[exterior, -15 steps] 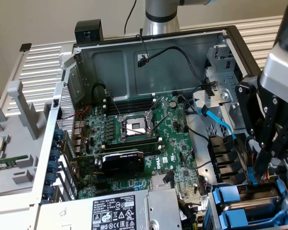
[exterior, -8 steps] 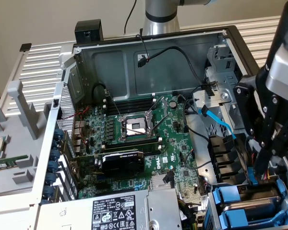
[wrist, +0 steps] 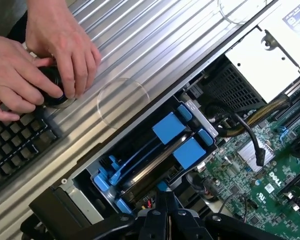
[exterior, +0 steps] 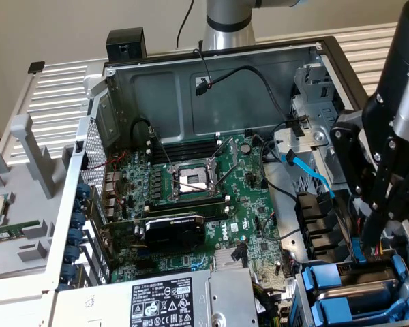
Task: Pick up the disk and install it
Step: 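Insert the second disk wire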
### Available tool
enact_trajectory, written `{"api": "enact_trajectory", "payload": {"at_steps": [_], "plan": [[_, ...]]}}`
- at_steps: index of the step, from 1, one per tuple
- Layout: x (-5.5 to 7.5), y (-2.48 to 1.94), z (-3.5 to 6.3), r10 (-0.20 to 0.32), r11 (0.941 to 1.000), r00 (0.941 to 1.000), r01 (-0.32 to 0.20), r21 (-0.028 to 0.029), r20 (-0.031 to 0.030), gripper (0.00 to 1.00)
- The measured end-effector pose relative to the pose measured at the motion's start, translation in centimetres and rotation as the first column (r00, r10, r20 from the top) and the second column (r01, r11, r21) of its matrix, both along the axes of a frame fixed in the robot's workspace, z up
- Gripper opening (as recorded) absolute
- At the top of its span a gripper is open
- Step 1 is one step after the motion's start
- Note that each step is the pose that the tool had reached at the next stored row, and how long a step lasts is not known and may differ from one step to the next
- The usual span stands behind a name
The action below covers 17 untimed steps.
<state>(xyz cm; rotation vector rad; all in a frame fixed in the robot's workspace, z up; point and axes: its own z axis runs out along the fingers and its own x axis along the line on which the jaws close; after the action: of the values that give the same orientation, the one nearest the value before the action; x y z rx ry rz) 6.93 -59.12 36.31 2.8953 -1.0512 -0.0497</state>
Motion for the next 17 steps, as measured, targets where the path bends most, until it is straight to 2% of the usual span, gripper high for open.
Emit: {"api": "enact_trajectory", "payload": {"at_steps": [3, 5, 7, 11, 17], "plan": [[0.00, 0.18, 0.09, 0.024, 0.9997, 0.9997, -0.024, 0.0001, -0.0086, 0.11], [0.01, 0.31, 0.11, 0.042, 0.9991, 0.9990, -0.042, 0.0004, -0.0123, 0.11], [0.01, 0.35, 0.12, 0.067, 0.9978, 0.9977, -0.067, 0.0004, -0.0131, 0.11], [0.01, 0.39, 0.13, 0.132, 0.9913, 0.9912, -0.132, 0.0002, -0.0131, 0.11], [0.09, 0.74, 0.23, 0.165, 0.9864, 0.9862, -0.165, 0.0014, -0.0152, 0.11]]}}
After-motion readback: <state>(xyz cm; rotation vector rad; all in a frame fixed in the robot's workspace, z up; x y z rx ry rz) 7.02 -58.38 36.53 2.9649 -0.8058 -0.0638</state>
